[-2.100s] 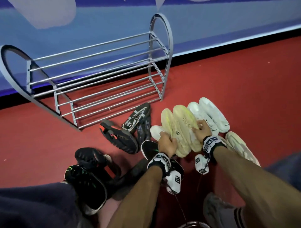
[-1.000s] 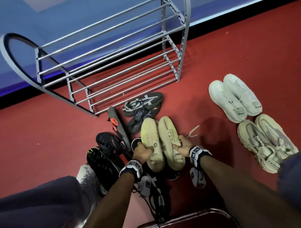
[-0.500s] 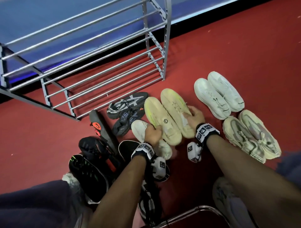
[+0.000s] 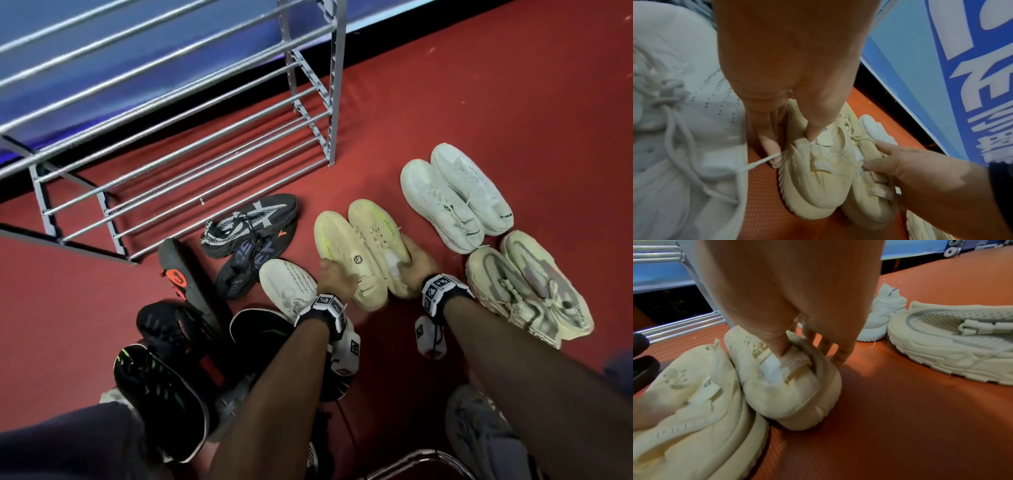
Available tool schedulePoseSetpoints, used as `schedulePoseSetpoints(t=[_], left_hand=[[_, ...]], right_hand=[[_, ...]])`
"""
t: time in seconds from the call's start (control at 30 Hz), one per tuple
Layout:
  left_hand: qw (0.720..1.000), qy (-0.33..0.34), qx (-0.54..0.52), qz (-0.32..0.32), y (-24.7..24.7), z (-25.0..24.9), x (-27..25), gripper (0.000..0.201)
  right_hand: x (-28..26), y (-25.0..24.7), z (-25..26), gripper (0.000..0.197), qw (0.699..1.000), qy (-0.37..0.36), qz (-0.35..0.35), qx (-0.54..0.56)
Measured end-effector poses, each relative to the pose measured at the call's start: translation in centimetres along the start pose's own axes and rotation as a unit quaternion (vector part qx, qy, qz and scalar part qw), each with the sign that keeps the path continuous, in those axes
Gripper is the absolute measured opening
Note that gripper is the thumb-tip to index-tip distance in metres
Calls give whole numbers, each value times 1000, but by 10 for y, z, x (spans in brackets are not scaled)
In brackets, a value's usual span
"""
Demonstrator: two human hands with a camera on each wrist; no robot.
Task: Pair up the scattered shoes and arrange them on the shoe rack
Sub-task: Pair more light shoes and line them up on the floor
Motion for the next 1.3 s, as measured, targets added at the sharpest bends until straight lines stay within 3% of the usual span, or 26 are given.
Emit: schedulePoseSetpoints(t=[0.13,0.27,0.37,0.47,0.57,0.8,1.17,1.3], left_hand=[[999,-43,-18,-15,-1,7,6,58],[999,-13,-35,-35,-2,12,9,44],[999,-8,-27,-39,-2,17,10,38],[998,-10,-50,-29,-1,11,9,40],[996,-26,-79,-33,4,10,12,40],[999,-4,10,-33,2,5,14,44],[1000,-9,0,23,8,7,21,43],[998,-23,-52,40,12,7,28,56]], right_hand=[[-5,-20,1,58,995,-12,-88,55],[-16,-45,5,56,974,-27,-215,60],[-17,-52,4,51,967,-11,-244,66],[-7,-45,-5,42,976,34,-214,28],[3,-27,-16,39,990,73,-121,4],[10,-15,0,37,998,32,-51,-23],[10,-19,5,44,996,-9,-55,-76],[8,-27,8,51,994,-40,-67,-81]])
Point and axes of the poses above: each hand's wrist, its own x-axis towards the middle knuckle, its own y-axis out of the palm, z = x × y, the point moved 10 cm from there along x, towards the middle knuckle, and after that the axes turned 12 degrees about -x, right-handed, at the moved point
